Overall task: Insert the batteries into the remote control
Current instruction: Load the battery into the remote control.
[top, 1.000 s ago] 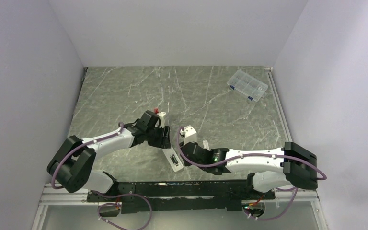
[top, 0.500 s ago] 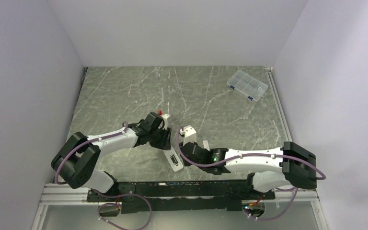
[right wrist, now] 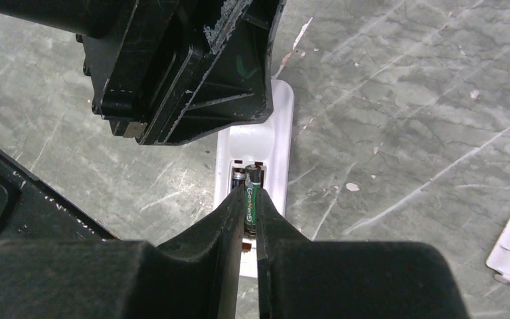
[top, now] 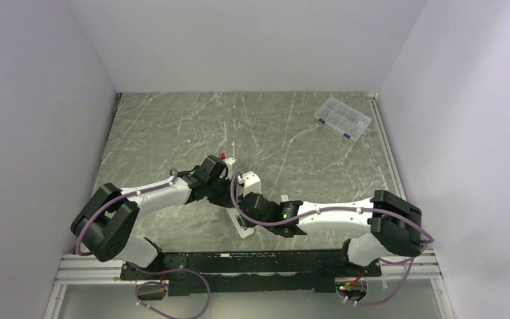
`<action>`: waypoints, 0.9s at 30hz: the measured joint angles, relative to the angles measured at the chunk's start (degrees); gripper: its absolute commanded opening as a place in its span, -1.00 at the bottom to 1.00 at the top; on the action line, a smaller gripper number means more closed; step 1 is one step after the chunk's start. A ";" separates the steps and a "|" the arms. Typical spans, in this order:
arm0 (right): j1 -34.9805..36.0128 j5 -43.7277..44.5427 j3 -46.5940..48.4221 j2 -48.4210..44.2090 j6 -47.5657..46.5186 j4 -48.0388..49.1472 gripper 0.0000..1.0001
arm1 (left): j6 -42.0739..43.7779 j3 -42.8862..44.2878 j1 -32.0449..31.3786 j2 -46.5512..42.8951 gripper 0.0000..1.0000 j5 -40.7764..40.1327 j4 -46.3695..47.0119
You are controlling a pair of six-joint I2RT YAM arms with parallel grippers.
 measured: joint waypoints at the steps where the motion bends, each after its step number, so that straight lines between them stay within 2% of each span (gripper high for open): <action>1: -0.04 -0.31 0.09 0.37 -0.09 0.26 -0.74 | 0.00 0.00 0.00 -0.02 -0.12 -0.02 0.00; 13: -1.36 -2.36 0.70 4.55 -0.57 4.24 -0.85 | 0.02 0.00 -0.02 -0.04 -0.15 0.02 0.00; 27: -2.69 -2.40 1.53 7.21 -1.38 5.90 -0.86 | 0.04 0.04 -0.07 -0.07 -0.17 0.15 0.37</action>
